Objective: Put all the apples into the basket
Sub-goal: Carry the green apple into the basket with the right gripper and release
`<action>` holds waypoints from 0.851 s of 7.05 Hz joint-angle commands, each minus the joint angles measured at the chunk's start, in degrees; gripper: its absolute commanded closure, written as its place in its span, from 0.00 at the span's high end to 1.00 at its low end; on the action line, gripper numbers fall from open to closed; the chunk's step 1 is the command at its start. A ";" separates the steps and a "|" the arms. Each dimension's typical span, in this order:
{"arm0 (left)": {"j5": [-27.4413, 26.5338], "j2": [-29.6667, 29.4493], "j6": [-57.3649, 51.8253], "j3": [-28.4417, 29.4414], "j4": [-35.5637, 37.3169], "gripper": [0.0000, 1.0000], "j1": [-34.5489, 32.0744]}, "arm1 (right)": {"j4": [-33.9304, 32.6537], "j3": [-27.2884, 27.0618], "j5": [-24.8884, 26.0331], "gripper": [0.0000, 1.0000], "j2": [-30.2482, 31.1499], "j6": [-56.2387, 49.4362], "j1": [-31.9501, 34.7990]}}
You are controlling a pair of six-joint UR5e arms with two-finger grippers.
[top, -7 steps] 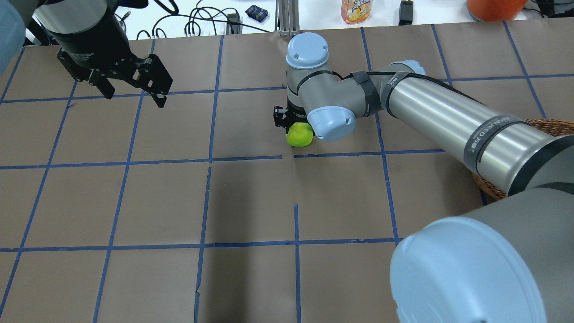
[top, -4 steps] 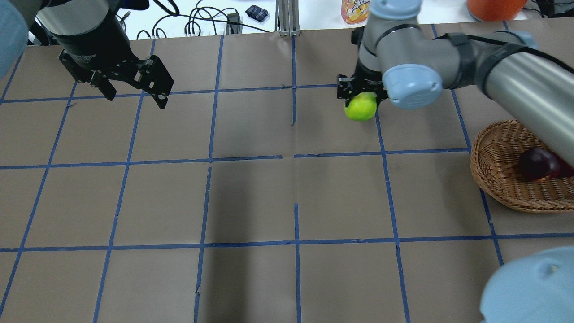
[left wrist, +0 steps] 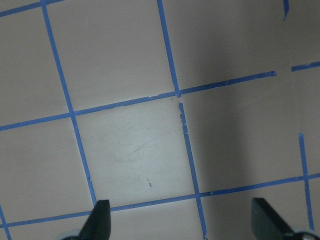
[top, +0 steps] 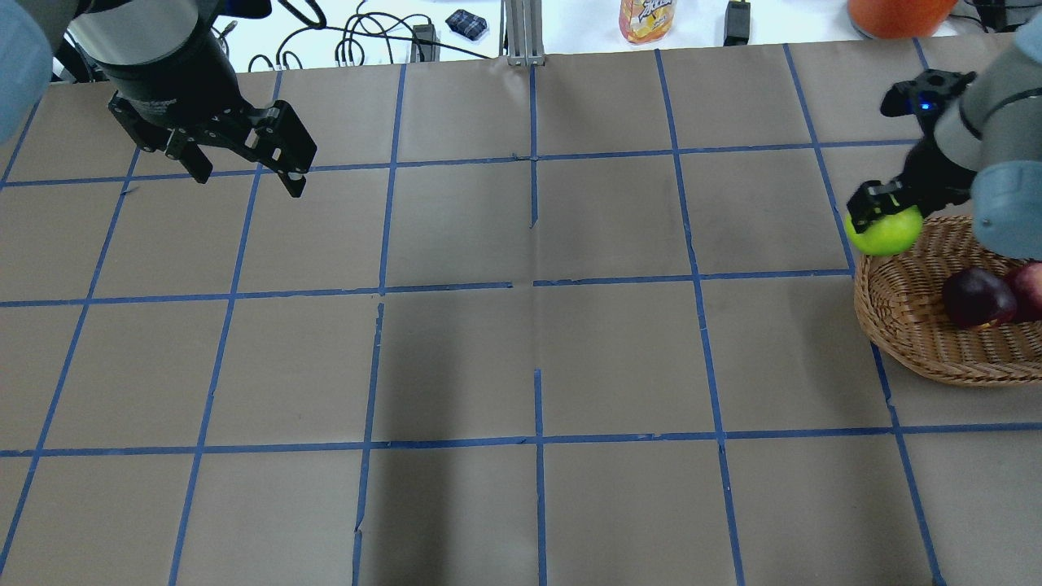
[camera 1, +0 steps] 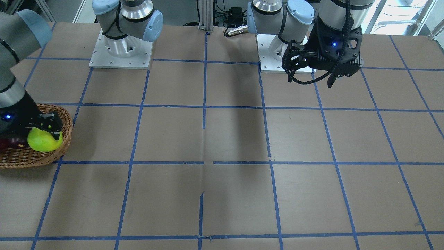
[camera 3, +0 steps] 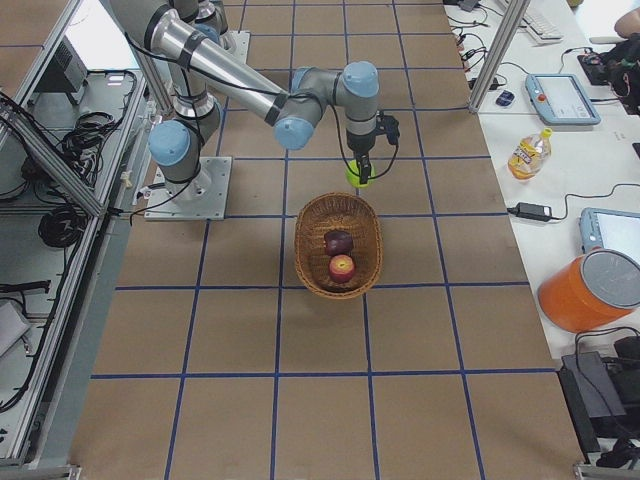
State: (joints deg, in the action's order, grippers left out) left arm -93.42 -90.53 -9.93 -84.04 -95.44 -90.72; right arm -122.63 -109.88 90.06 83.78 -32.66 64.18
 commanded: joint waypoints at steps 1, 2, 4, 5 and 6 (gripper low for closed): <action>0.08 0.53 0.00 -1.38 1.99 1.00 -0.16 | -0.58 -4.27 -2.93 0.42 0.60 -5.92 -8.54; 0.00 1.49 -0.35 -3.05 2.70 1.00 -0.16 | -0.68 -4.64 -3.13 0.76 0.69 -5.75 -8.55; 0.08 1.94 -0.53 -3.33 3.15 1.00 -0.07 | -0.95 -4.03 -2.69 1.00 1.47 -6.01 -8.29; 0.00 1.76 -0.53 -3.33 3.24 1.00 -0.07 | 0.97 -1.07 -2.17 1.00 3.74 -5.83 -8.02; -0.18 0.98 -0.44 -2.54 3.15 1.00 -0.07 | 8.99 3.57 -2.43 1.00 5.50 -5.83 -7.85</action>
State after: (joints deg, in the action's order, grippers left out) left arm -93.45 -88.94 -10.43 -87.11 -92.29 -90.81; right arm -120.49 -110.95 87.63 87.00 -38.54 56.09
